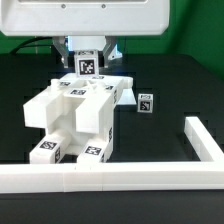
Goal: Assemble chair
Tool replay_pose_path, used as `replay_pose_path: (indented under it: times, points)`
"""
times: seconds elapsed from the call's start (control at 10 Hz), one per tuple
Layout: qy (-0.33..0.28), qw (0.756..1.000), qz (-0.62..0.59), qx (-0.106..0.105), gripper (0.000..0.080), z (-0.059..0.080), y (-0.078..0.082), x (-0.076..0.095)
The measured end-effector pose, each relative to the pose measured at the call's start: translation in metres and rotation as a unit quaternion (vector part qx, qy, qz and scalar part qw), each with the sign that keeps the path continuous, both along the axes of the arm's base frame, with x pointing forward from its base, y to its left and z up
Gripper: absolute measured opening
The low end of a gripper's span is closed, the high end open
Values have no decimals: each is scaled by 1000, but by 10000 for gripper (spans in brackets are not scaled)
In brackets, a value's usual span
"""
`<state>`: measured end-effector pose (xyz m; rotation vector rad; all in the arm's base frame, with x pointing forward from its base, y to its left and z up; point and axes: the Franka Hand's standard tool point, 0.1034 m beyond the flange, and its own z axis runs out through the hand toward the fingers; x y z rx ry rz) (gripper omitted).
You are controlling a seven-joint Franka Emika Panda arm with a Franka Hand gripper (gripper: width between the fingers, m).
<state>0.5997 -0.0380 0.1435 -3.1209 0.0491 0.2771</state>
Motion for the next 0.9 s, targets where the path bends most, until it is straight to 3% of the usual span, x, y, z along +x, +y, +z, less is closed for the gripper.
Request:
replay_pose_path:
  times: [0.2, 0.9]
  points:
    - [-3, 1000, -1, -2, 288, -4, 9, 0]
    - [-2, 1000, -4, -3, 288, -13, 13, -5]
